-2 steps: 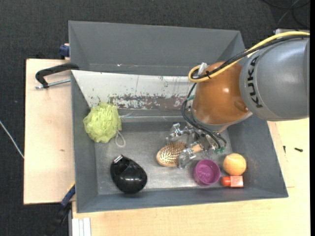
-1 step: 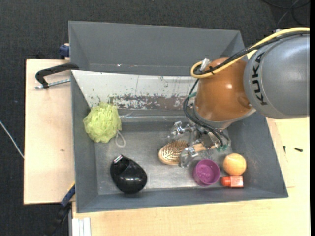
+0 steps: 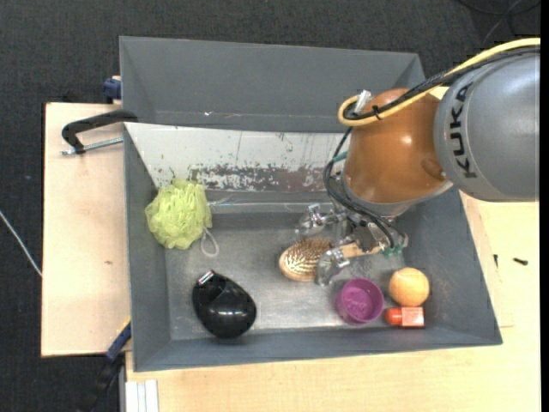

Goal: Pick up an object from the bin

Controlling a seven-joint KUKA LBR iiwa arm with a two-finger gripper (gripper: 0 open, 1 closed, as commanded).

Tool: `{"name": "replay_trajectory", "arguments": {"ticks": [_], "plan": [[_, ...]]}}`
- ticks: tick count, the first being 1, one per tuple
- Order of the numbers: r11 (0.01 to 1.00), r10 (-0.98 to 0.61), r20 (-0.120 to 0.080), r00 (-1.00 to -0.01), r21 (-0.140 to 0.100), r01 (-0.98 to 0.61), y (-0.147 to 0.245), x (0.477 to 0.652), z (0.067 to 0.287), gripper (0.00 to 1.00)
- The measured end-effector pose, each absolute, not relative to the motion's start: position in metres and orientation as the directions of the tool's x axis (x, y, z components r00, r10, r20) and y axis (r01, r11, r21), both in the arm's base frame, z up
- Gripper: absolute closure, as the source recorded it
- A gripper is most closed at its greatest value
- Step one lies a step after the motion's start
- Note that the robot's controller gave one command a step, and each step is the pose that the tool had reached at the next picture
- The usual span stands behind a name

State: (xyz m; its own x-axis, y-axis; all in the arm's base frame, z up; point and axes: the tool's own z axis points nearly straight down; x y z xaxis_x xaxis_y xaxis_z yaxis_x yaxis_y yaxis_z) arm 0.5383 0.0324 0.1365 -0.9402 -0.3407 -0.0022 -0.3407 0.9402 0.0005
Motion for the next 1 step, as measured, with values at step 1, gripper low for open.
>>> {"name": "replay_trajectory", "arguments": {"ticks": [1], "plan": [[0.940,-0.341,-0.010,-0.940,-0.002,-0.341,0.0326,0.5402,0.1454,1.00]]}}
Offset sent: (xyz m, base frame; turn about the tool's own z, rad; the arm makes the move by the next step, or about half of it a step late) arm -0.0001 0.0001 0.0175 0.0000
